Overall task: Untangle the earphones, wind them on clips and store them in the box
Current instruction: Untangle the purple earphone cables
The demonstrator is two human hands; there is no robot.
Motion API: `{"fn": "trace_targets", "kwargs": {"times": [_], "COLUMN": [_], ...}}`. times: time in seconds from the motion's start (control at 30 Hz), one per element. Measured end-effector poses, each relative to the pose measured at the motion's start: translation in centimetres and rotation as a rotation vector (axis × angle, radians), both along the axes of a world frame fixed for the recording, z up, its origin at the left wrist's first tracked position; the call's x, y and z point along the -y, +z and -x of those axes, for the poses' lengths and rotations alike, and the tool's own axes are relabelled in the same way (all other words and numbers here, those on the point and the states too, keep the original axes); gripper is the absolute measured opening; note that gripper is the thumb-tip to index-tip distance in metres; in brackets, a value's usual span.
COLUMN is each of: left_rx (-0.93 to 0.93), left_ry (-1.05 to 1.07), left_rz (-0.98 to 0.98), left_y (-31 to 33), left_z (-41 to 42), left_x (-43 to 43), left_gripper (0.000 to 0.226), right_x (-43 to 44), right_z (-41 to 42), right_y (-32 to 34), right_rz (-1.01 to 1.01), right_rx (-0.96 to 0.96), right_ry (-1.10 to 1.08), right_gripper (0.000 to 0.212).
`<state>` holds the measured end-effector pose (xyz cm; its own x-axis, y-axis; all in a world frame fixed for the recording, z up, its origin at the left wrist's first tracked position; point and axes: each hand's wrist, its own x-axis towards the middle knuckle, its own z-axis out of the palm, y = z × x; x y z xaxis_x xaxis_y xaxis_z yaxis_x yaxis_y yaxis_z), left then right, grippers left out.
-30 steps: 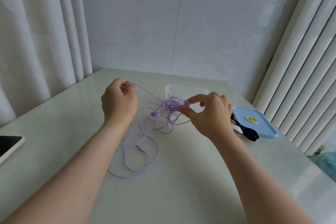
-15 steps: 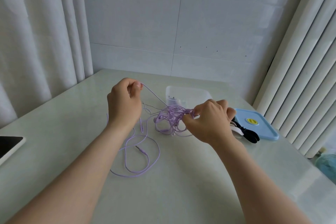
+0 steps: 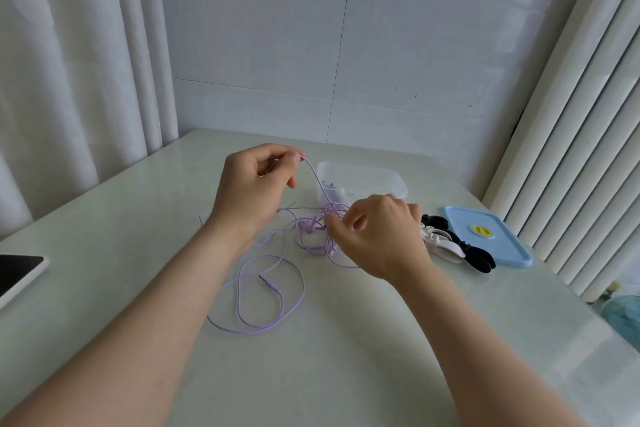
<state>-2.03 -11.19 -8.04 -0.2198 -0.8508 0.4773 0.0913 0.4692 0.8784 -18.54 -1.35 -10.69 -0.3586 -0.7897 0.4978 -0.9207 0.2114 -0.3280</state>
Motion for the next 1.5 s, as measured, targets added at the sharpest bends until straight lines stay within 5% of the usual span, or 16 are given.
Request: {"fn": "trace_targets", "kwargs": {"times": [0.13, 0.33, 0.4, 0.5, 0.7, 0.93, 1.1, 1.27, 1.37, 1.5], "left_rx": [0.005, 0.094, 0.071, 0.09, 0.023, 0.529, 0.867, 0.552, 0.517, 0.509], "left_ry": [0.026, 0.455, 0.503, 0.529, 0.587, 0.808, 0.705, 0.247, -0.068, -0.116], "left_rz": [-0.071, 0.148, 0.111, -0.039, 0.079, 0.369, 0.406, 0.59, 0.528, 0.456], "left_y": [0.6, -0.7, -0.7, -0.5, -0.1, -1.5, -3.1, -2.7, -2.8, -3.4], "left_z": [-0.1, -0.7, -0.8, -0.8, -0.9, -0.6, 0.1, 1.0, 1.5, 1.5], "left_x": [-0.3, 0.8, 1.0, 1.3, 1.0, 1.0, 1.5, 0.9, 0.0, 0.1], "left_gripper": [0.021, 0.021, 0.015, 0.038, 0.026, 0.025, 0.049, 0.043, 0.039, 0.016], "right_x": [0.3, -0.1, -0.1, 0.1, -0.1, -0.5, -0.3, -0.3, -0.5, -0.3], "right_z": [-0.1, 0.0, 0.2, 0.7, 1.1, 0.6, 0.4, 0.2, -0.1, -0.5], "right_y": [-0.5, 0.2, 0.4, 0.5, 1.3, 1.9, 1.9, 1.9, 2.0, 1.9], "right_rz": [-0.06, -0.064, -0.04, 0.034, 0.21, 0.223, 0.293, 0.331, 0.309, 0.315], "right_rx": [-0.032, 0.116, 0.174, 0.22, 0.59, 0.898, 0.804, 0.791, 0.81, 0.73], "right_ry": [-0.107, -0.066, -0.065, -0.064, 0.091, 0.238, 0.235, 0.306, 0.384, 0.404], "right_gripper": [0.046, 0.019, 0.016, 0.018, 0.012, 0.021, 0.02, 0.02, 0.02, 0.019]}}
